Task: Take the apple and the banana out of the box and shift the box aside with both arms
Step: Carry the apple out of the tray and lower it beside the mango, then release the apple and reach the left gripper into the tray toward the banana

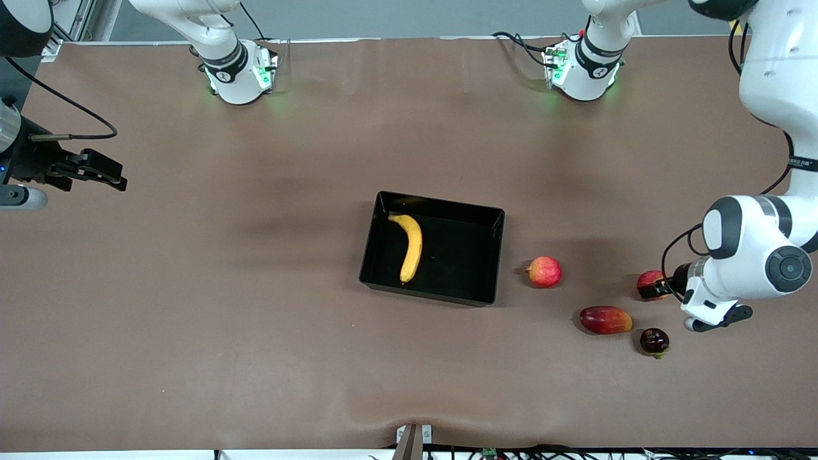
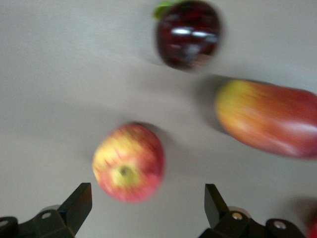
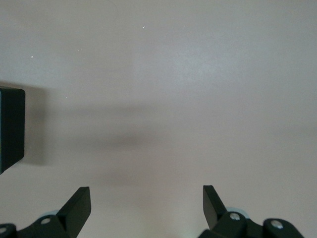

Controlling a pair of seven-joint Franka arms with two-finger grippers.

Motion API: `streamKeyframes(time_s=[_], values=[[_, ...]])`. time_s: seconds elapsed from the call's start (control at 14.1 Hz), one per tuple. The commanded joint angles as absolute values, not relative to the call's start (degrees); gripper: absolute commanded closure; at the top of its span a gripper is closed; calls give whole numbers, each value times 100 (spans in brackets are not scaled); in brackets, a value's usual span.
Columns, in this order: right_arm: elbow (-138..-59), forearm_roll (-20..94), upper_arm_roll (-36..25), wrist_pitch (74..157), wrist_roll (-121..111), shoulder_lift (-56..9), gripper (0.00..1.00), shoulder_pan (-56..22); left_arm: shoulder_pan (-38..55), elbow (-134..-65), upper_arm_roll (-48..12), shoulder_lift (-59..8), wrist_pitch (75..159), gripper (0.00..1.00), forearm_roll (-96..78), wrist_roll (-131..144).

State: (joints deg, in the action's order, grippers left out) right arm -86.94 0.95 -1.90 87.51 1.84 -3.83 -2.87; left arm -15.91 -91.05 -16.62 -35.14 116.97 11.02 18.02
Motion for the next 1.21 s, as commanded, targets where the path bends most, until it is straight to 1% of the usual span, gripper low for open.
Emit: streamKeyframes(time_s=[0.0, 0.21, 0.36, 0.57, 0.71, 0.78, 0.92, 1.14], values=[[-8684, 114, -193, 8806, 229, -422, 0, -308, -1556, -9185, -2212, -2954, 11111, 0, 1046, 1898], [-8675, 123, -193, 8815, 229, -431, 0, -316, -1512, -9193, -2925, -3023, 11074, 0, 1037, 2108], [-8675, 123, -193, 8894, 229, -448, 0, -351, -1241, -9089, -3181, -3128, 11092, 0, 1063, 2398], [-8657, 123, -193, 8982, 229, -527, 0, -492, -276, -8729, -3164, -3269, 11092, 0, 1108, 3039], [-8657, 123, -193, 9149, 229, -650, 0, -728, 130, -8483, -3155, -3488, 11127, 0, 1116, 3426], [-8657, 114, -193, 9306, 229, -763, 0, -895, 419, -8412, -3147, -3576, 11162, 0, 1160, 3550], [-8657, 105, -193, 9728, 220, -1027, 0, -1211, 973, -8323, -2902, -3717, 11241, 0, 1405, 3857], [-8657, 114, -193, 10281, 237, -1370, 0, -1511, 1475, -8288, -2821, -4129, 12100, 0, 1441, 4384]])
